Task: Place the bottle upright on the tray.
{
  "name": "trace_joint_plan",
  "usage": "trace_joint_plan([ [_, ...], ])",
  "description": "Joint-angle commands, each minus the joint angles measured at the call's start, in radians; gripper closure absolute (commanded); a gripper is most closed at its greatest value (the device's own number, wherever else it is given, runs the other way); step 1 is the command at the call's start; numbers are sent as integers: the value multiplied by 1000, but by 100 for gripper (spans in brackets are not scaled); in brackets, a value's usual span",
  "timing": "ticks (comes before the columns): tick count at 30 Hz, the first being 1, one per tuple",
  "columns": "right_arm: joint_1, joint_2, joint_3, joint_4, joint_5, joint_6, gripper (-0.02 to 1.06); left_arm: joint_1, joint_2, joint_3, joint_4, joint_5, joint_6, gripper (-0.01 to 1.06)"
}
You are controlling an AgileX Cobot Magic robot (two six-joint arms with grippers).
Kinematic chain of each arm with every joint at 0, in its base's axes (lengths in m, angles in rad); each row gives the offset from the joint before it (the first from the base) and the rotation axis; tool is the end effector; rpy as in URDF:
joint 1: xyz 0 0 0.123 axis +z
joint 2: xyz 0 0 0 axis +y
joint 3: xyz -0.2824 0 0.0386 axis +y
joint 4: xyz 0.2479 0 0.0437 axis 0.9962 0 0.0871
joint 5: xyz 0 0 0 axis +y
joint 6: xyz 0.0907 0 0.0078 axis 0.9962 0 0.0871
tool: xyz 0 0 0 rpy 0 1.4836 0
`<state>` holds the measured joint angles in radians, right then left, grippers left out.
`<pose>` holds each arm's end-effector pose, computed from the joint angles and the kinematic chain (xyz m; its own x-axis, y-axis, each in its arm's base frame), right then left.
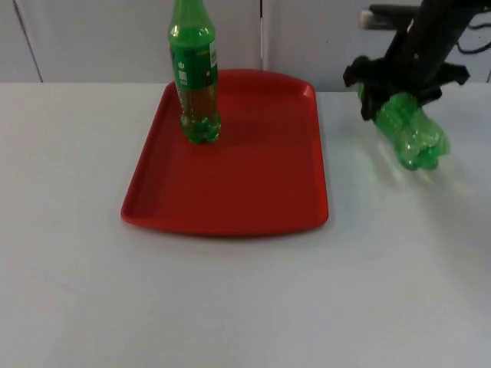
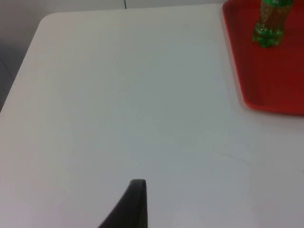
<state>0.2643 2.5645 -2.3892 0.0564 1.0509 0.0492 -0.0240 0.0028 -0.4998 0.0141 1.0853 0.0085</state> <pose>0.5273 0.1473 0.1619 -0.8955 -0.1625 -0.4144 -0.2123 0.9742 0.0766 -0.0054 0.0013 0.2752 -0.4800 0.0266 -0.8769 0.0203 0.9996 0.0192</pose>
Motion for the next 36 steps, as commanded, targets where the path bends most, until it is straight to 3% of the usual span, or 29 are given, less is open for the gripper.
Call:
trace_joint_plan([
  [1,2,-75,-4,-2,14,-34,105,1,-3,5,-3,-10,-3,0],
  [15,50,-339,-4,11,26,-203,105,1,-3,5,-3,-10,-3,0],
  [24,113,-515,32,137,-11,-310,105,1,-3,5,-3,-10,-3,0],
  [28,143,-612,122,189,-76,-376,105,1,-3,5,-3,-10,-3,0],
  [33,159,-776,405,359,-274,-551,105,1,-3,5,-3,-10,-3,0],
  [34,159,-776,405,359,-274,-551,105,1,-3,5,-3,-10,-3,0],
  [36,164,-844,557,467,-399,-696,105,1,-3,5,-3,-10,-3,0],
])
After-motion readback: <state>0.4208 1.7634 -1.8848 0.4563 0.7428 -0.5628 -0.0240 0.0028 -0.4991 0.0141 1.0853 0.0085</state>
